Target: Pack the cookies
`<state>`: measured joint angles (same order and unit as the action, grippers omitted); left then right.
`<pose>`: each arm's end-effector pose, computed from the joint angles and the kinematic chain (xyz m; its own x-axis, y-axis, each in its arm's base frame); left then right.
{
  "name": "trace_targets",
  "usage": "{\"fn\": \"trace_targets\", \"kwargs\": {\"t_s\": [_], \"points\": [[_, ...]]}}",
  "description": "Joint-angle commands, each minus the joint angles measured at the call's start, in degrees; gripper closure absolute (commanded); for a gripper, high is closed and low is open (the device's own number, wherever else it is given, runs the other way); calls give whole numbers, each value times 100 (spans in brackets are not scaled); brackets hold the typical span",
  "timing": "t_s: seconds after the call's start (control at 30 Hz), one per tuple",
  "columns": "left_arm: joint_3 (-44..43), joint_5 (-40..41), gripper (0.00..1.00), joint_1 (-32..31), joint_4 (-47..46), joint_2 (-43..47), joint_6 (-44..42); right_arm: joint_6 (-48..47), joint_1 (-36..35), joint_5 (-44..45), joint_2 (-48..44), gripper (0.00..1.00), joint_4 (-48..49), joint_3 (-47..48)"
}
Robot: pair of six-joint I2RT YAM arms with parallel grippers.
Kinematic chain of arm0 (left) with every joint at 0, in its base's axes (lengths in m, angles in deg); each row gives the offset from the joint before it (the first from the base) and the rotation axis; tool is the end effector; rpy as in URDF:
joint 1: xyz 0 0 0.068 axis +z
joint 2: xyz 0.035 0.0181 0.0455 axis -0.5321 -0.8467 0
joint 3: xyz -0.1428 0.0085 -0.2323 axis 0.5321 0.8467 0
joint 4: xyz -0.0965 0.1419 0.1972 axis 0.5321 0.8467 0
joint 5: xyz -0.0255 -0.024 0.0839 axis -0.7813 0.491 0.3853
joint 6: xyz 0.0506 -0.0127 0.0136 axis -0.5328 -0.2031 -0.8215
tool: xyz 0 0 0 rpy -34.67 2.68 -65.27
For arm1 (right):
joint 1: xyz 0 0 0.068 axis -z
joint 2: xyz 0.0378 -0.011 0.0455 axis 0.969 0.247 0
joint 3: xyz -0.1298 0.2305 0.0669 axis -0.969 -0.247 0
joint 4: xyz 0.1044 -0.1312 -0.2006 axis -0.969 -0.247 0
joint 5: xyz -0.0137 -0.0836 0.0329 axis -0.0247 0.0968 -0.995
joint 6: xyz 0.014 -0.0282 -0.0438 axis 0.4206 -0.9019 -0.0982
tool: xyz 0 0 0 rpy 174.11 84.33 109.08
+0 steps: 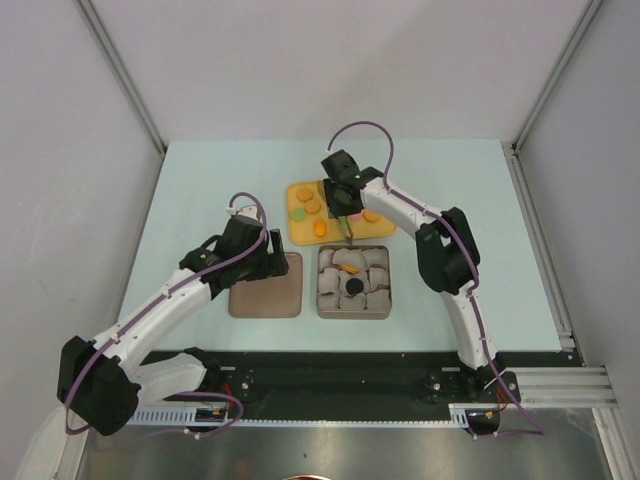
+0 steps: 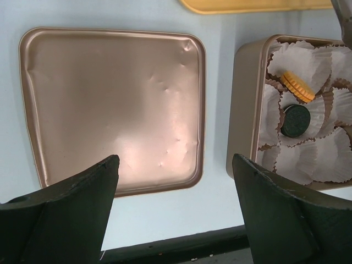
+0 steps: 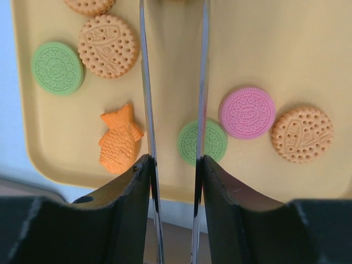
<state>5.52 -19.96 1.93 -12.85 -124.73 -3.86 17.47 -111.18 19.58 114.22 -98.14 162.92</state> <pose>0.1947 -0.1082 0.2577 -0.7901 -0.1812 -0.5856 -0.0130 0.9600 -0.2796 0.4102 0.2855 0.2119 -0.7858 -0.2056 -0.5833 -0.2839 0.9578 0.0450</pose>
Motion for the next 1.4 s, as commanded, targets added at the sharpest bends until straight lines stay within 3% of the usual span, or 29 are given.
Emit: {"fn": "trace_targets", "kwargs": {"t_s": [0.0, 0.4, 0.63, 0.77, 1.03, 1.37], "points": [[-9, -46, 12, 51, -121, -2, -91, -21, 50, -14, -435, 61, 69, 47], [26, -72, 12, 51, -130, 86, -82, -100, -134, 232, -1762, 64, -423, -190], [18, -116, 12, 42, -156, 113, -73, 41, -546, 617, -3894, 65, -484, -2305], [18, -142, 12, 42, -209, 95, -56, 374, -1082, 1022, -4722, 66, -897, -3000], [-9, -72, 12, 42, -174, 86, -38, 1288, -2461, 1568, -5375, 66, -1451, -3583], [18, -28, 12, 42, -139, 148, -47, 1798, -3069, 1542, -5261, 65, -1232, -4005]]}}
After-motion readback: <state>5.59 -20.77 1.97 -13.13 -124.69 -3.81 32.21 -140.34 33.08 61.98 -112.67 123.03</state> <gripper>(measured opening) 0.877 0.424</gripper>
